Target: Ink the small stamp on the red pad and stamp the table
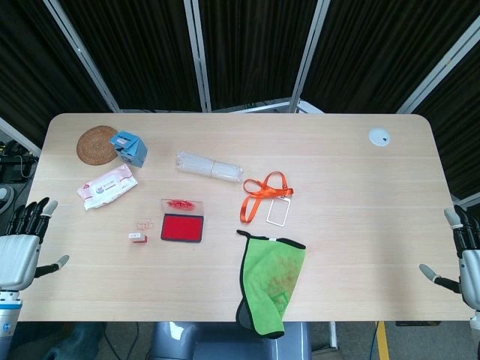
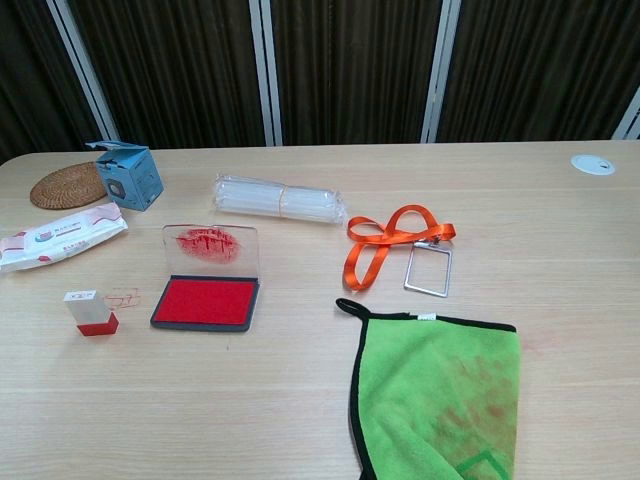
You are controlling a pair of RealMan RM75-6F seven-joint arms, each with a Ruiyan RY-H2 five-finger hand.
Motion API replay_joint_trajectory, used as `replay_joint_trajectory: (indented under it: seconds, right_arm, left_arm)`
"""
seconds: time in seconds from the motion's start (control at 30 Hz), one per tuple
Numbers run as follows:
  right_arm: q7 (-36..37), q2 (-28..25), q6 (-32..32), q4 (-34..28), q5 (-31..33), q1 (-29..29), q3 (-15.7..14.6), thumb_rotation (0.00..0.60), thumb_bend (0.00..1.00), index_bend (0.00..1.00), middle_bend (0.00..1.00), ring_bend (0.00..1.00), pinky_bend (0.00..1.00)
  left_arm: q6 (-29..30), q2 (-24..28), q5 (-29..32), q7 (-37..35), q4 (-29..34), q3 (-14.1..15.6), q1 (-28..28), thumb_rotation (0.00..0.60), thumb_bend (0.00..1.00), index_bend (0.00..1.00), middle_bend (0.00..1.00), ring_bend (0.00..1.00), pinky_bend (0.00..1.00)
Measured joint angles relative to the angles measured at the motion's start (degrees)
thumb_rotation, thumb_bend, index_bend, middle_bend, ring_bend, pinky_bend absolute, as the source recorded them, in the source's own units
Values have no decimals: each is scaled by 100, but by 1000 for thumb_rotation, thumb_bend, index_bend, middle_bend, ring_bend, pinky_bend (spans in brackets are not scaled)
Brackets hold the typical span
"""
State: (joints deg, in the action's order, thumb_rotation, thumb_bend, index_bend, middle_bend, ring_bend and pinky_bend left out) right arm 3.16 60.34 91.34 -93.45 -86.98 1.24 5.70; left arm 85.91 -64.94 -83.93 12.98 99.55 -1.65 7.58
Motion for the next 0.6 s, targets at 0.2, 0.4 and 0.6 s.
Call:
replay_joint_trajectory:
  seconds: [0.2, 0.4, 0.6]
  right_arm:
    - [2, 7, -28, -1, 10, 7, -1, 600, 0, 0, 0, 0, 0]
    - [12, 2, -26, -11, 22, 9, 11, 600, 0, 0, 0, 0, 0]
    - [-55, 31, -131, 24, 77, 53, 21, 600, 0, 0, 0, 0, 0]
  left_arm:
    - [-41, -2, -23, -1, -31, 7, -5, 600, 0, 0, 0, 31, 76]
    - [-197, -80, -74, -64, -126, -3, 91, 600, 0, 0, 0, 648, 760]
    - [-803, -442, 312, 166, -223, -206, 448, 600, 1, 0, 0, 841, 887]
